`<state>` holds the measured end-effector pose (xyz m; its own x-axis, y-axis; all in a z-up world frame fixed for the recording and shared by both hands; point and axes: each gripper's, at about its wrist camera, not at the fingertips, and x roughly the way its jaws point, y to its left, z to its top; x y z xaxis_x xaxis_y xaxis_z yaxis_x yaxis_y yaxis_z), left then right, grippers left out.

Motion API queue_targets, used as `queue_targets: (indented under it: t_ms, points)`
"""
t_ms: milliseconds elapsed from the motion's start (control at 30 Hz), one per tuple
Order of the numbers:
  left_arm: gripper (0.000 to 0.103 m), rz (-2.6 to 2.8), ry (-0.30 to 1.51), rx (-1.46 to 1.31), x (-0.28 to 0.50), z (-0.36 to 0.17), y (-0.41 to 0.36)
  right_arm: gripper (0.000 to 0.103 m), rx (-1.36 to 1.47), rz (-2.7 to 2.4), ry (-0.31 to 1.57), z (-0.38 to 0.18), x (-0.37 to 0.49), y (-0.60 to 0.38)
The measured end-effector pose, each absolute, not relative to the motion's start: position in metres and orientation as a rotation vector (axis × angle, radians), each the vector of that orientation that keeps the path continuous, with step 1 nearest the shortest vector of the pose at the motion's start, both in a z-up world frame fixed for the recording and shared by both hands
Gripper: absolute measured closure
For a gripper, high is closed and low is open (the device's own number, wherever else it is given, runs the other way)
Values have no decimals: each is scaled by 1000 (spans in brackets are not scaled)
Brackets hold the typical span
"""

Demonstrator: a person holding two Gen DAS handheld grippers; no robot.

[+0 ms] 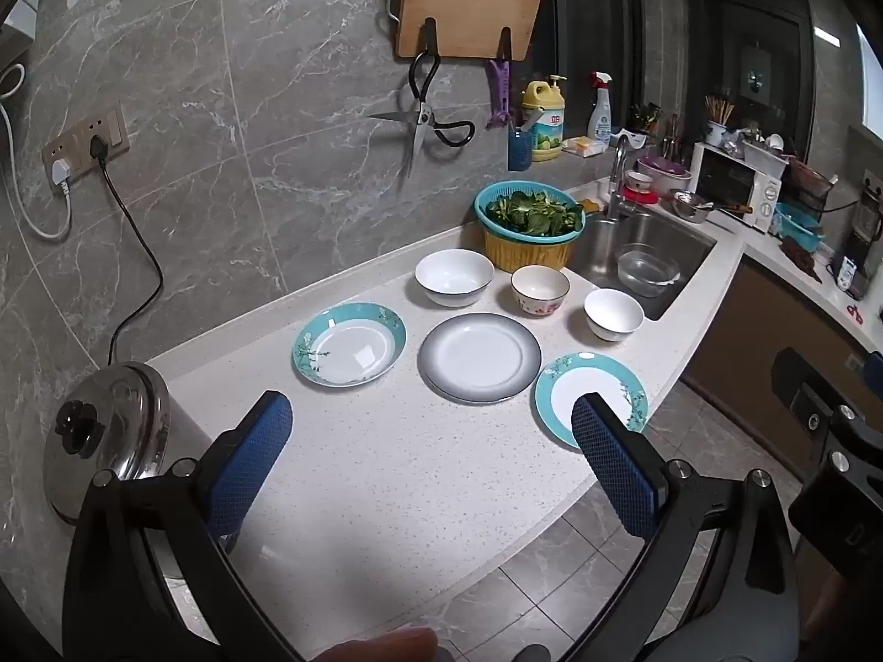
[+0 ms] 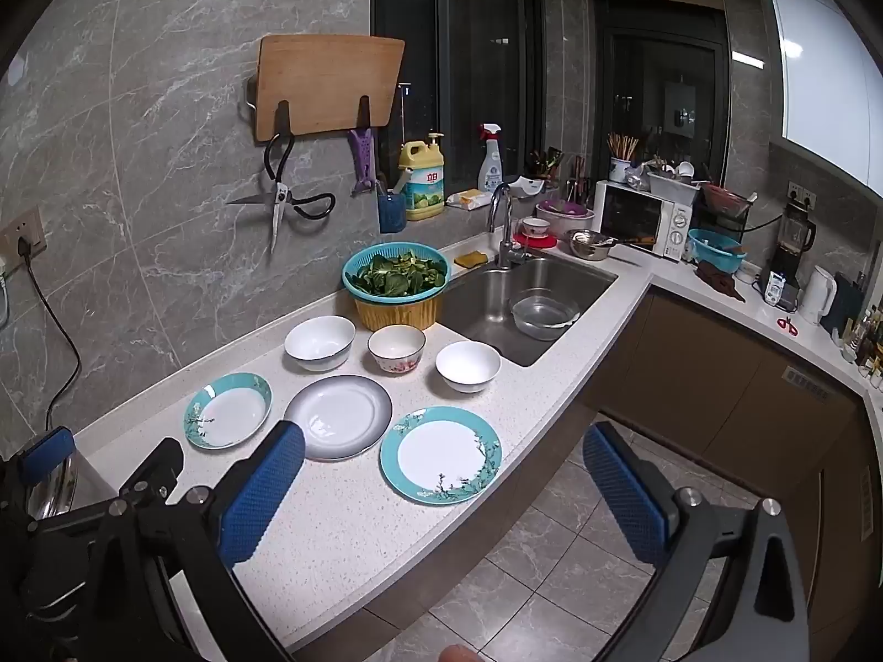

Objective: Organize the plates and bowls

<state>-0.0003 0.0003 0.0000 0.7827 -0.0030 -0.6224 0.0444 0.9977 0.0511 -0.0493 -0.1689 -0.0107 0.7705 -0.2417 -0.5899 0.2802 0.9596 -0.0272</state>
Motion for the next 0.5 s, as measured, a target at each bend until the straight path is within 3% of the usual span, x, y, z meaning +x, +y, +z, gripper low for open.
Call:
queue_targets:
  t_ms: [500]
  points:
    - [0,-26,674,70,0,0,1,0,60,-285,623,-10,-51,-167]
